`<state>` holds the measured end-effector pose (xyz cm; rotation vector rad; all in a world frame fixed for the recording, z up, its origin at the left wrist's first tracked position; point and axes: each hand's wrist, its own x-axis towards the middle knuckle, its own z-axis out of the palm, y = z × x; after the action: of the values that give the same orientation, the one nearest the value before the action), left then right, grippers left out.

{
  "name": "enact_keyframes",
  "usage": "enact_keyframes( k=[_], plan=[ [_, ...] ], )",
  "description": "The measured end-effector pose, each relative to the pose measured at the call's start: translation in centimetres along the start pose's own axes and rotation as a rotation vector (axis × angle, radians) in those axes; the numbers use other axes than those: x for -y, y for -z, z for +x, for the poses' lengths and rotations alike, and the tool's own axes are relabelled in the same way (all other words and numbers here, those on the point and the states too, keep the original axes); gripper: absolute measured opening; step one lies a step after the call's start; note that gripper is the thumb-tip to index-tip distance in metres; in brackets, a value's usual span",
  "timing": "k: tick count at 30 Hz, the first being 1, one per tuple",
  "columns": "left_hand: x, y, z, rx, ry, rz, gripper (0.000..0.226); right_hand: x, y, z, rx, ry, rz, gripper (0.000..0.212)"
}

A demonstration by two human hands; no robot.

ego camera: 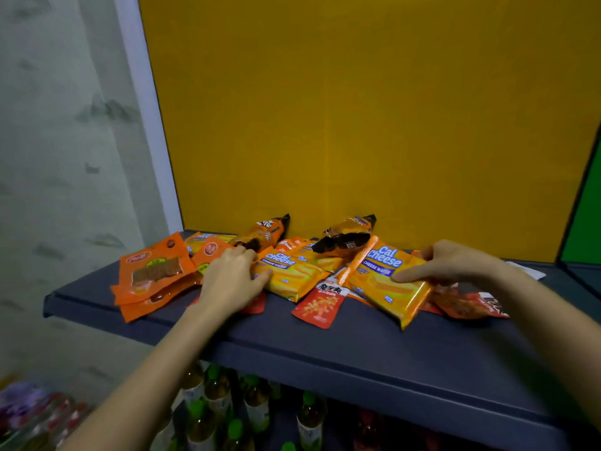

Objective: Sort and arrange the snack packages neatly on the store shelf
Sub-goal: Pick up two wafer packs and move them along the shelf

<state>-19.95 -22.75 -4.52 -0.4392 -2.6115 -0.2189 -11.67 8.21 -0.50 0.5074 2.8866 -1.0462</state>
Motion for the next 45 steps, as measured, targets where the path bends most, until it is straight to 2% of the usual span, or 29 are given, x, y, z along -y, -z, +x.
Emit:
enact_keyframes(
  k=[4,6,10,13,15,21,24,25,27,29,35,38,41,45],
  plan=[
    [1.0,-1.0,1.7,0.133,-0.001,0.025,0.069,0.3,0.1,-1.6,-0.129,-0.047,0.232,0.03],
    [0.9,-1.2,2.4,0.202,0.017,0.009,0.08,0.2,0.0,-2.7,-0.224,-0.064,0.347,0.023],
    [1.4,-1.4,3.9,0.335,0.074,-0.121,0.094,-0.4,-0.9,-4.3,-0.427,-0.051,0.573,0.033],
    [1.8,-1.1,5.2,0.457,0.128,-0.266,0.09,-0.3,-2.0,-5.6,-0.561,-0.047,0.709,0.022],
    [1.9,-0.9,5.8,0.533,0.152,-0.355,0.096,-0.3,-2.7,-6.2,-0.62,-0.037,0.778,0.016],
    [2.1,-0.8,6.2,0.634,0.197,-0.61,0.105,0.3,-4.4,-7.6,-0.725,-0.015,0.929,0.019],
    [2.1,-0.7,6.0,0.639,0.231,-0.785,0.098,0.7,-4.6,-8.2,-0.743,-0.01,0.972,0.013],
    [2.1,-0.7,5.9,0.634,0.225,-0.836,0.087,0.7,-4.6,-8.3,-0.736,-0.008,0.984,0.012],
    [2.0,-0.6,5.6,0.635,0.202,-0.953,0.046,0.6,-4.7,-8.5,-0.724,-0.009,1.009,0.013],
    [2.0,-0.3,5.2,0.649,0.196,-1.059,0.027,0.5,-4.8,-8.5,-0.724,-0.021,1.027,0.02],
    [2.3,1.7,4.0,0.609,0.1,-1.182,0.013,-0.3,-4.2,-8.8,-0.707,-0.03,1.122,0.017],
    [1.1,3.1,2.8,0.556,0.082,-1.276,0.018,-1.2,-3.6,-9.5,-0.67,-0.027,1.144,0.023],
    [-1.6,3.9,1.6,0.502,0.037,-1.372,0.034,-2.6,-2.5,-11.2,-0.667,-0.03,1.152,0.021],
    [-8.1,4.7,0.0,0.399,0.004,-1.472,0.021,-6.0,0.3,-15.2,-0.731,-0.031,1.154,0.018]
  ],
)
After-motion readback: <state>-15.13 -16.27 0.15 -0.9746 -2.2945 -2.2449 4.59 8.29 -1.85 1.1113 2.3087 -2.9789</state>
